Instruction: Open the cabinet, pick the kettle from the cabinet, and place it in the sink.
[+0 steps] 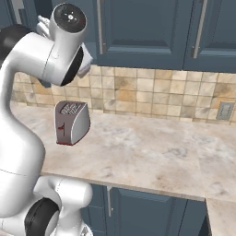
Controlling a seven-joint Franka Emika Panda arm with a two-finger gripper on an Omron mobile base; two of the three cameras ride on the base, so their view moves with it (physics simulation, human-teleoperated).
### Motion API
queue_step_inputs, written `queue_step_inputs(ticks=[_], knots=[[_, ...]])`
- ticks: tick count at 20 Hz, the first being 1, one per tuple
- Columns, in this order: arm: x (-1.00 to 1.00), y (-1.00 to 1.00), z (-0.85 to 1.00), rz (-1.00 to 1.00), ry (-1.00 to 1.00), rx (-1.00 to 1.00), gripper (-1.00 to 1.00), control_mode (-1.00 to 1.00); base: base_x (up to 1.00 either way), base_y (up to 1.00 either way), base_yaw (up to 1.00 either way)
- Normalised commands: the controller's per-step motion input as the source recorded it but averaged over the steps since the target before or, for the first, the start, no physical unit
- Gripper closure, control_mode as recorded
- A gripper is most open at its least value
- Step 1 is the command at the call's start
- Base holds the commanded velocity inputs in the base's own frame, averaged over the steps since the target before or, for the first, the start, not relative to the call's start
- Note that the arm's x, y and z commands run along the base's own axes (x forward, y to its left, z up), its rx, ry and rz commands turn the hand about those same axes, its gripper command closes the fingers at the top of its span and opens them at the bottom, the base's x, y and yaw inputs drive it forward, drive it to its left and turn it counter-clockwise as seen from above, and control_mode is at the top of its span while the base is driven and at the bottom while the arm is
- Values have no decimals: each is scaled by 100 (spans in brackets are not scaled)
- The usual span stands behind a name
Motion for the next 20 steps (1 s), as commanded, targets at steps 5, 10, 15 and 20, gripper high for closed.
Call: queue_step_inputs(ticks=[5, 10, 15, 20], knots=[[34, 5, -8, 0, 1, 15, -100, -100, 0, 0, 0], [38, 5, -4, 1, 1, 7, -100, -100, 0, 0, 0], [31, 11, -2, 5, 0, 2, -100, -100, 0, 0, 0], [24, 11, 0, 8, 0, 3, -100, -100, 0, 0, 0]])
